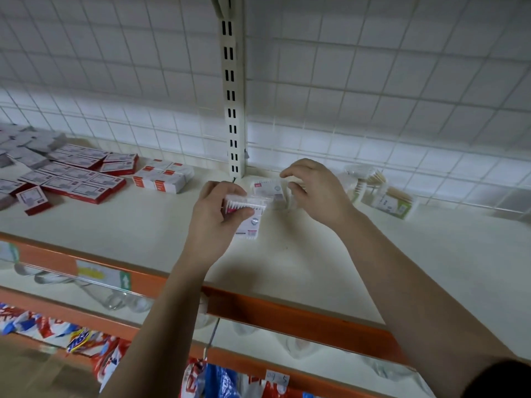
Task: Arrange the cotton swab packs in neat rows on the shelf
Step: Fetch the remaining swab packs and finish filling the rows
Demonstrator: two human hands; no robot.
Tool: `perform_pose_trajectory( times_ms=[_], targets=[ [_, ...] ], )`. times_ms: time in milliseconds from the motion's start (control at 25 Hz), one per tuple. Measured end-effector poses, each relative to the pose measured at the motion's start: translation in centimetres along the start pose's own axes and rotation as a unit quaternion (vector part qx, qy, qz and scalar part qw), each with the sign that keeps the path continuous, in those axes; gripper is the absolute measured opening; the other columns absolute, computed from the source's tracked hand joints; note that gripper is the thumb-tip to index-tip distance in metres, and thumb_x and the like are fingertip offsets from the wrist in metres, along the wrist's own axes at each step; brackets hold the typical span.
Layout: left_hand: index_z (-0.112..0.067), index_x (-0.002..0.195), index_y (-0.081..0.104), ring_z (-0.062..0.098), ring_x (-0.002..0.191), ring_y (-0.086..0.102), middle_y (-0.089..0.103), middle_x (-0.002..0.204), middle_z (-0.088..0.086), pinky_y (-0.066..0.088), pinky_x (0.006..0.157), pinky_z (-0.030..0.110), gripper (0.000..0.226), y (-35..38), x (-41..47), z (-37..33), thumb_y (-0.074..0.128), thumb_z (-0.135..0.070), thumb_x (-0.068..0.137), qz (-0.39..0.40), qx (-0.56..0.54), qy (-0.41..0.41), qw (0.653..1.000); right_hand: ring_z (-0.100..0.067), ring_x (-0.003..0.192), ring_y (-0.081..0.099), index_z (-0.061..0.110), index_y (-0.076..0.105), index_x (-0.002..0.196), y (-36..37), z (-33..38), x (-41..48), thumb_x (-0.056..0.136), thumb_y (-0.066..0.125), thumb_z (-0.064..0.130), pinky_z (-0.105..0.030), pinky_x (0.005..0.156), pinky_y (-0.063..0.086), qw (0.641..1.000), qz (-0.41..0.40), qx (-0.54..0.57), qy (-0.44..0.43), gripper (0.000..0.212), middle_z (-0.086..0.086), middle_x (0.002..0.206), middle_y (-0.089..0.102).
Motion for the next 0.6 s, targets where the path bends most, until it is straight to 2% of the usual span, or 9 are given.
perform_pose_trajectory(
  times_ms=[200,360,480,600],
  targets=[
    [-0.017,0.101,0.059,-0.003,0.082,0.053,0.059,0.100,-0.002,0.037,0.065,0.006,0.022,-0.8,0.9,1.7,0.070,-0.012,0.083,-0.008,0.043,0.016,0.999,-0.020,0.122,0.048,0.019,0.058,0.126,3.3,0.6,3.1,0.093,0.055,0.017,-0.036,0.099,0.041,0.984,0.157,-0.085,0.020,0.034,-0.001,0.132,0.054],
    [-0.014,0.109,0.057,0.015,0.087,0.058,0.060,0.105,0.000,0.041,0.064,0.017,0.025,-0.5,1.3,2.9,0.067,-0.015,0.085,-0.003,0.057,0.007,0.998,-0.024,0.125,0.046,0.019,0.051,0.134,5.0,0.3,4.0,0.089,0.054,0.010,-0.037,0.102,0.039,0.967,0.224,-0.112,0.040,0.046,-0.003,0.140,0.047],
    [-0.014,0.118,0.057,0.014,0.095,0.057,0.058,0.110,-0.001,0.046,0.072,0.025,0.035,-0.6,1.1,3.1,0.063,-0.024,0.084,-0.003,0.063,0.011,0.998,-0.026,0.113,0.052,0.016,0.052,0.129,5.7,0.2,4.6,0.085,0.056,0.008,-0.037,0.100,0.040,0.959,0.251,-0.121,0.054,0.045,-0.008,0.129,0.055],
    [-0.014,0.123,0.057,0.011,0.096,0.054,0.057,0.113,-0.001,0.045,0.077,0.022,0.038,-0.7,1.0,3.1,0.065,-0.023,0.086,-0.003,0.067,0.008,0.998,-0.023,0.112,0.051,0.022,0.038,0.141,6.0,0.2,4.9,0.088,0.054,0.008,-0.042,0.114,0.016,0.944,0.292,-0.143,0.054,0.057,-0.007,0.116,0.060]
  ],
)
Point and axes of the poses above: each hand's wrist, its own x-axis towards the middle knuckle, its own y-axis out of the palm, z = x × y, the point moved 5 cm from there along x, towards the middle knuckle
